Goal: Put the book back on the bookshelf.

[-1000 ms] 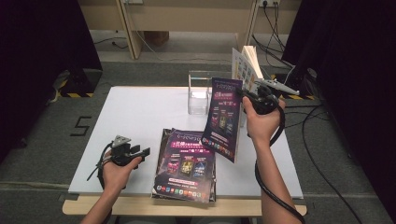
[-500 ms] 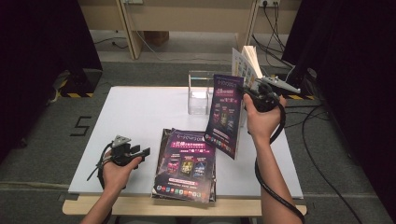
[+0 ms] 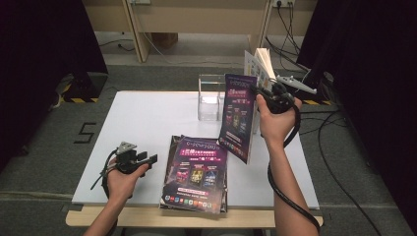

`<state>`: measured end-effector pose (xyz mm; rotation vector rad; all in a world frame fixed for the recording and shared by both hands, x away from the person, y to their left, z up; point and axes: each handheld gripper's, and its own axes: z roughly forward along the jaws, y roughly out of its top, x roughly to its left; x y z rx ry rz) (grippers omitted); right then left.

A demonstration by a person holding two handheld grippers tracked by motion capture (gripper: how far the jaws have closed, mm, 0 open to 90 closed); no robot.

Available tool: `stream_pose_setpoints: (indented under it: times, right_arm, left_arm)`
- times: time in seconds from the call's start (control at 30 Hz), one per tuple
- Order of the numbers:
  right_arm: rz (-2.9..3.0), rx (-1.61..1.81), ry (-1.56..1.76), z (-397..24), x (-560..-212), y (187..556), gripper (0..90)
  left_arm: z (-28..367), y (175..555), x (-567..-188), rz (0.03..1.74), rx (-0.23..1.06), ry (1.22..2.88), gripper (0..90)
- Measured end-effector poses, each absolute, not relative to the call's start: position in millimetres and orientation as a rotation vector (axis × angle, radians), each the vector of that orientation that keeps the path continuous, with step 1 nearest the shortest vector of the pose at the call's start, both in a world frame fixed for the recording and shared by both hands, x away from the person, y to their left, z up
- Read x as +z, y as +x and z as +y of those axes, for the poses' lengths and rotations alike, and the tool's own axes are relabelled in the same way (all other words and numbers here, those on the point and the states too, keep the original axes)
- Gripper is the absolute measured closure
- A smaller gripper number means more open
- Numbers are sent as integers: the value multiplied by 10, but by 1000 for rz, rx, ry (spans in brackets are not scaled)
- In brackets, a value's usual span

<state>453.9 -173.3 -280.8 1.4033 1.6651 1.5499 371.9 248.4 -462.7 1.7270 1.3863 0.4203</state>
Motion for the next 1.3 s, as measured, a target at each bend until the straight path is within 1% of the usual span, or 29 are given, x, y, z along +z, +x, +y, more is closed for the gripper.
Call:
stream_pose_setpoints:
  times: [1.3]
  right_arm:
    - [1598,1556,1385,-1699,-2747,4654,832]
  left_arm:
    - [2500,3710,-4638,1393,419,1715,496]
